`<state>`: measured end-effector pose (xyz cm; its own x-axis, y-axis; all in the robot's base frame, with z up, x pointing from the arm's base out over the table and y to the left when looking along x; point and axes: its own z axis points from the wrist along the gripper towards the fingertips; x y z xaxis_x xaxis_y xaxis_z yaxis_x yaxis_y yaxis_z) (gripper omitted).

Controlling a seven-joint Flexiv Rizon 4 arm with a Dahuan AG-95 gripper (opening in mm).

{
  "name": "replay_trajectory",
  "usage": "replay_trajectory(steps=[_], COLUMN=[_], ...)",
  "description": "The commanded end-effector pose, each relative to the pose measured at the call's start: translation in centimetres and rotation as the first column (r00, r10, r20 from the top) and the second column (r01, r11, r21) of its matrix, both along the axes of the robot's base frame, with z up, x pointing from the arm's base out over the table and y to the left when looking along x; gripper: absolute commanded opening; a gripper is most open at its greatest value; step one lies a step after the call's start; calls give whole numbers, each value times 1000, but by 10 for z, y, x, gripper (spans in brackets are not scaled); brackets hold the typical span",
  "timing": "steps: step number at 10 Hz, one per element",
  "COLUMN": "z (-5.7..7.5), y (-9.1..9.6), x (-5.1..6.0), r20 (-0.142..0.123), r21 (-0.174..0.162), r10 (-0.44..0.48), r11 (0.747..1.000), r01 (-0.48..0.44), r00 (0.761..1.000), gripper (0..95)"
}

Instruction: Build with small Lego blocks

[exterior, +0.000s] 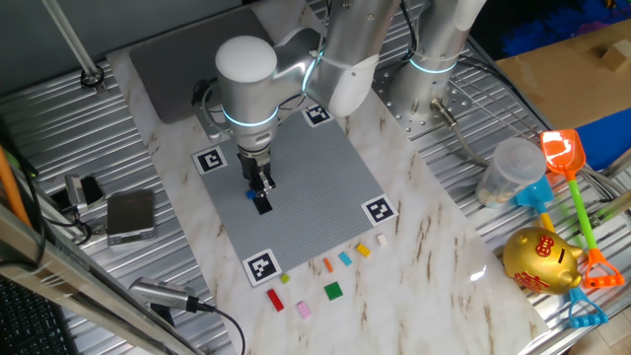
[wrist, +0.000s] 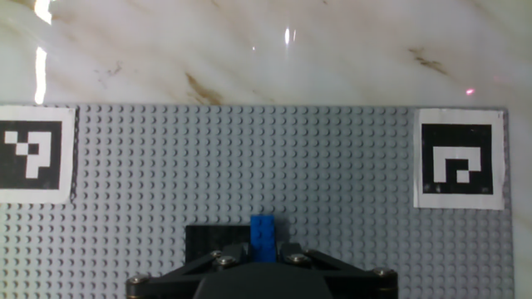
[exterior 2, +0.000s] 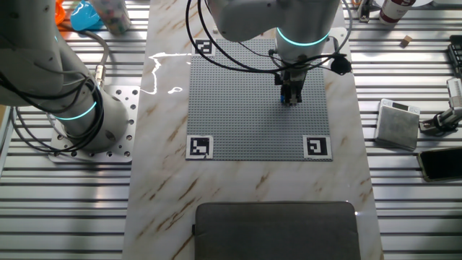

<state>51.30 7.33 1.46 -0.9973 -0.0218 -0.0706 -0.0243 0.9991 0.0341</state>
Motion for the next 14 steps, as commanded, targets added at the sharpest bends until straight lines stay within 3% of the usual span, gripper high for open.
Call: replay_trajectory(steps=[1, 4, 5, 6, 11, 12, 13, 14], z=[-1, -1, -1, -1, -1, 3, 8, 18], y=[0, 0, 0, -1, -2, -4, -6, -12], x=[0, 0, 0, 0, 0, 0, 1, 1], r20=[0, 5, 6, 8, 11, 10, 5, -5], r21=[-3, -6, -10, -13, -12, -19, -27, -42], r10=[0, 25, 36, 45, 77, 133, 172, 234], r11=[1000, 1000, 999, 999, 997, 991, 985, 971], r01=[0, -25, -36, -45, -77, -133, -172, -234], r00=[1000, 1000, 999, 999, 997, 991, 985, 972], gripper=[0, 0, 380, 570, 570, 760, 570, 570])
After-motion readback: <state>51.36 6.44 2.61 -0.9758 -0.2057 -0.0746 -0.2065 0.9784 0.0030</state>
